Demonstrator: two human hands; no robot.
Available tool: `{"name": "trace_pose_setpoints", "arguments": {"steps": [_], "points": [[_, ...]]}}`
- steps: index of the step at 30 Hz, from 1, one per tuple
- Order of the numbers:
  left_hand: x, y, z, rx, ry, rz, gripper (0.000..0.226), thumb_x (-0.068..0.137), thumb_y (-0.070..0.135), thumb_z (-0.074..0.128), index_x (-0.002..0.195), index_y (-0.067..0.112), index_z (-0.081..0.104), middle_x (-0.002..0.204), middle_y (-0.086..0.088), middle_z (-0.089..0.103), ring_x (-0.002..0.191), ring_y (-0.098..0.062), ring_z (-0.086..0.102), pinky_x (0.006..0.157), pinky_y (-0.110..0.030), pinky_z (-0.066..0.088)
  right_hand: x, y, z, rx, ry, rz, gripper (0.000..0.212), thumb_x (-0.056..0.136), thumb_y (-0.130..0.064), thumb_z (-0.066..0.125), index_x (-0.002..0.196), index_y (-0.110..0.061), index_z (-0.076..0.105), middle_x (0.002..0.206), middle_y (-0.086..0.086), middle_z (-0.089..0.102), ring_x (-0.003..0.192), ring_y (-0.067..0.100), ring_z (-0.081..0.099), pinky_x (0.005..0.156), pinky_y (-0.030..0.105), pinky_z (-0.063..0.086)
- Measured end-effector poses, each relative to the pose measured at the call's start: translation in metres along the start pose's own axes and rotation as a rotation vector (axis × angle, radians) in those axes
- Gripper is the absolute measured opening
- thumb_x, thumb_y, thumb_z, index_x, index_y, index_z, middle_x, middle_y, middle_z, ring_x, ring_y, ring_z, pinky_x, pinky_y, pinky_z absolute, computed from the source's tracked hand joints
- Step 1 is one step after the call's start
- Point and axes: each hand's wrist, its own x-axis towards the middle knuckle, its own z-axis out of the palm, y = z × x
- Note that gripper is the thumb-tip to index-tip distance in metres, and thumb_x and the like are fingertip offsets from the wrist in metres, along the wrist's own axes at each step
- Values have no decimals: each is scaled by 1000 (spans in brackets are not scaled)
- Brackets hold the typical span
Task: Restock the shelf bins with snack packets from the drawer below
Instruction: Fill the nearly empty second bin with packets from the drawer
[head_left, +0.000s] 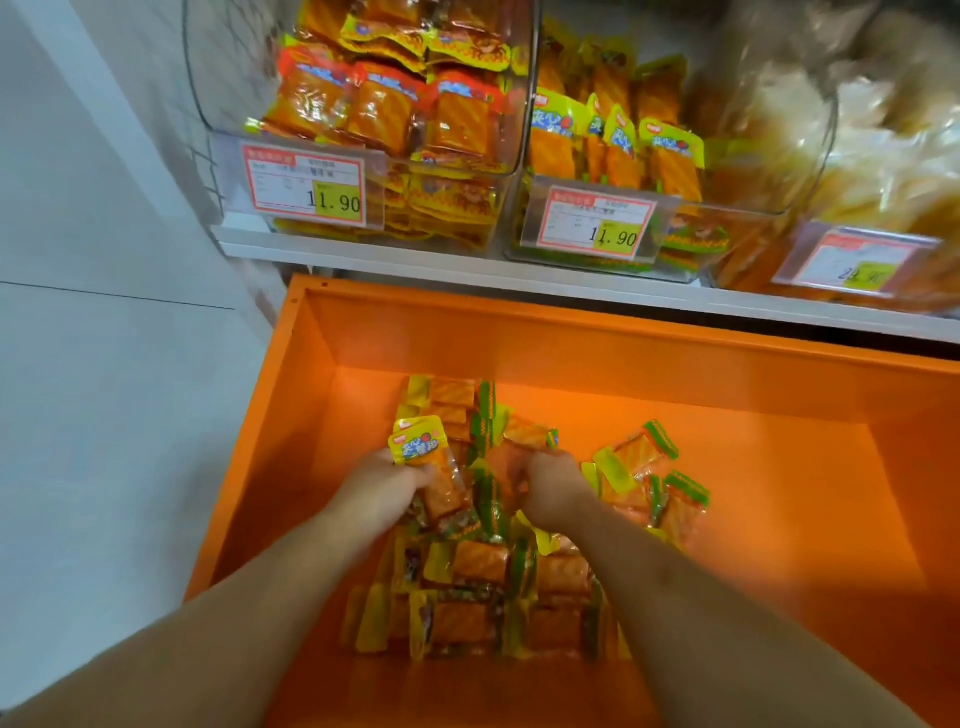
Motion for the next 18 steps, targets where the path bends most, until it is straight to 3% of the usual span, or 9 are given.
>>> {"name": "trace_pose_setpoints", "arguments": {"steps": [3,7,11,15,18], "points": [[-11,6,-1,0,-4,10,9,95,17,72,102,21,73,100,3,74,95,-17,66,78,-28,43,-7,2,4,48,-76,33,17,93,-17,61,108,-20,68,117,9,70,110,30,67,88,36,53],[-25,12,-5,11,-8,21,10,95,20,73,105,22,74,101,3,74,99,-20,66,84,-29,42,-12,-1,8,146,-52,87,21,90,-22,64,110,-18,67,113,8,72,104,29,70,85,36,58],[-27,10,-10,3,-5,5,8,94,19,73,101,23,74,102,4,74,100,-20,66,86,-29,42,-12,-2,6,296,-40,142,17,82,-17,65,90,-12,79,91,6,78,90,23,74,76,36,61],[-29,14,-13,-30,28,1,8,93,18,74,101,21,76,99,4,76,100,-23,68,90,-34,51,-22,-2,-23,471,38,184,18,81,-6,60,75,-11,76,69,6,69,58,17,62,52,27,46],[-35,30,-14,-75,27,-3,6,95,15,71,97,21,74,99,-2,76,98,-29,70,92,-46,59,-36,-3,-68,599,53,116,25,84,6,58,78,-10,76,65,-1,66,53,8,55,46,18,39]]}}
